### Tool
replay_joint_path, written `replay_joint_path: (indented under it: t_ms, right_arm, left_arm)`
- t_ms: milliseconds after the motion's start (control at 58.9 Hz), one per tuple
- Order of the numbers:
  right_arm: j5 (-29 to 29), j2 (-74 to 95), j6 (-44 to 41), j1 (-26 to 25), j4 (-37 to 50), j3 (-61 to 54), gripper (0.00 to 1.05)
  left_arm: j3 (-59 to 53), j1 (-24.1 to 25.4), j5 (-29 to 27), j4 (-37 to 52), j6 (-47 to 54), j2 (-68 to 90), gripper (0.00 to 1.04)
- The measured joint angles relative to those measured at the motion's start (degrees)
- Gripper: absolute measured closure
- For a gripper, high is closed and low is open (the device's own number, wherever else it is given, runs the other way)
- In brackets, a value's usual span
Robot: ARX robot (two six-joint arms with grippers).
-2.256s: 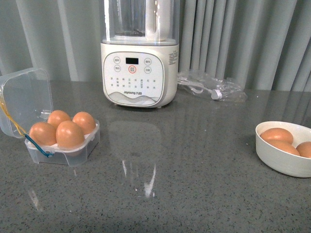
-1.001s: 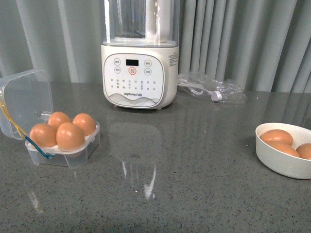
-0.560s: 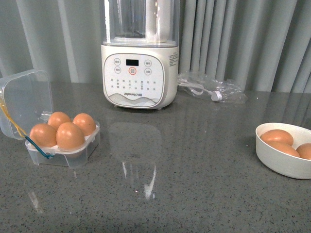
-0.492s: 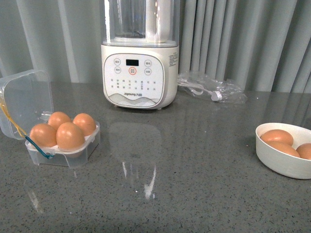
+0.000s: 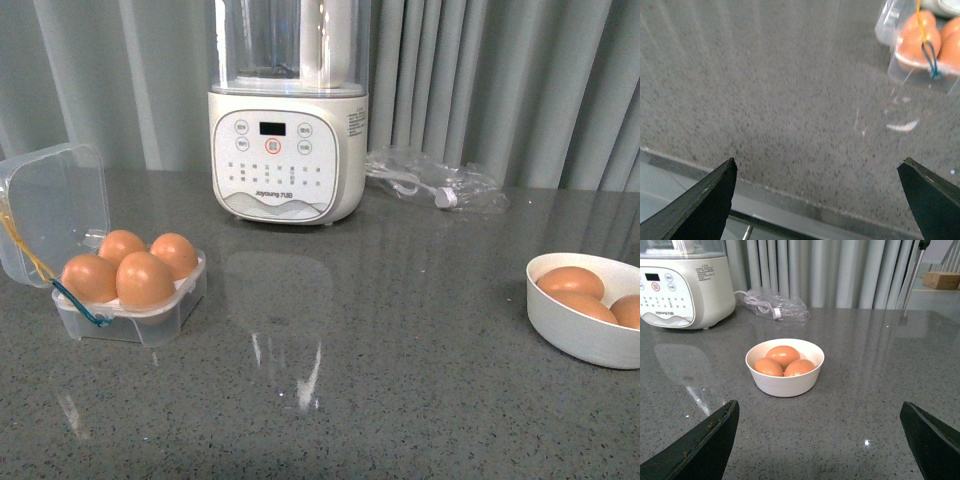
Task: Put egg into box
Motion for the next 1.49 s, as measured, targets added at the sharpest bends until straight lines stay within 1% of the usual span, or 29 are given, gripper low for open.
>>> replay_joint_path:
  t_ms: [68,153,187,221,271,305,424,509,747,848,967,1069,1188,1493]
  right_arm:
    - [-0.02,0.00,0.00,0.00,0.00,0.00,0.07]
    - [0.00,0.00,0.00,0.00,0.00,0.00,0.07]
    - [0.00,0.00,0.00,-0.02,0.00,0.00,0.07]
    - [0.00,0.00,0.00,0.00,0.00,0.00,0.07]
    - [-0.02,0.00,0.00,-0.02,0.00,0.00,0.07]
    - [0.00,0.00,0.00,-0.02,0.00,0.00,0.07]
    - [0.00,0.00,0.00,0.00,0.00,0.00,0.07]
    - [0.00,0.00,0.00,0.00,0.00,0.00,0.07]
    - [0.00,0.00,0.00,0.00,0.00,0.00,0.07]
    - [0.00,0.00,0.00,0.00,0.00,0.00,0.07]
    - [0.00,0.00,0.00,0.00,0.00,0.00,0.07]
    - [0.00,0.00,0.00,0.00,0.00,0.00,0.07]
    - [0.00,0.00,0.00,0.00,0.00,0.00,0.07]
    - [0.00,0.00,0.00,0.00,0.00,0.00,0.07]
  left_arm:
    - [1.20,1.36,1.44,2.86,0.70,1.36,0.07]
    - [2.27,3.37,4.57,8.17,1.97,5.51,0.07]
    - [2.82,4.61,6.95,11.61,2.54,8.55,0.07]
    - [3.98,6.40,10.49,16.17,3.21,13.20,0.07]
    - [5.31,7.82,13.57,19.91,3.45,17.38,0.07]
    - [7.02,9.31,17.00,23.85,3.37,21.99,0.07]
    - [12.94,10.99,20.87,32.92,4.57,35.19,0.07]
    - [17.14,11.02,22.53,35.15,6.05,43.12,0.07]
    - [27.61,11.45,21.68,38.18,8.02,59.67,0.07]
    - [31.91,12.81,20.50,38.12,8.70,65.92,0.07]
    - [38.93,14.47,19.02,36.11,10.03,73.68,0.07]
    - [41.75,14.78,19.08,35.65,10.36,76.65,0.07]
    - [45.07,14.99,20.81,34.32,9.79,80.35,0.07]
    - [48.74,15.02,21.09,34.21,9.44,84.80,0.07]
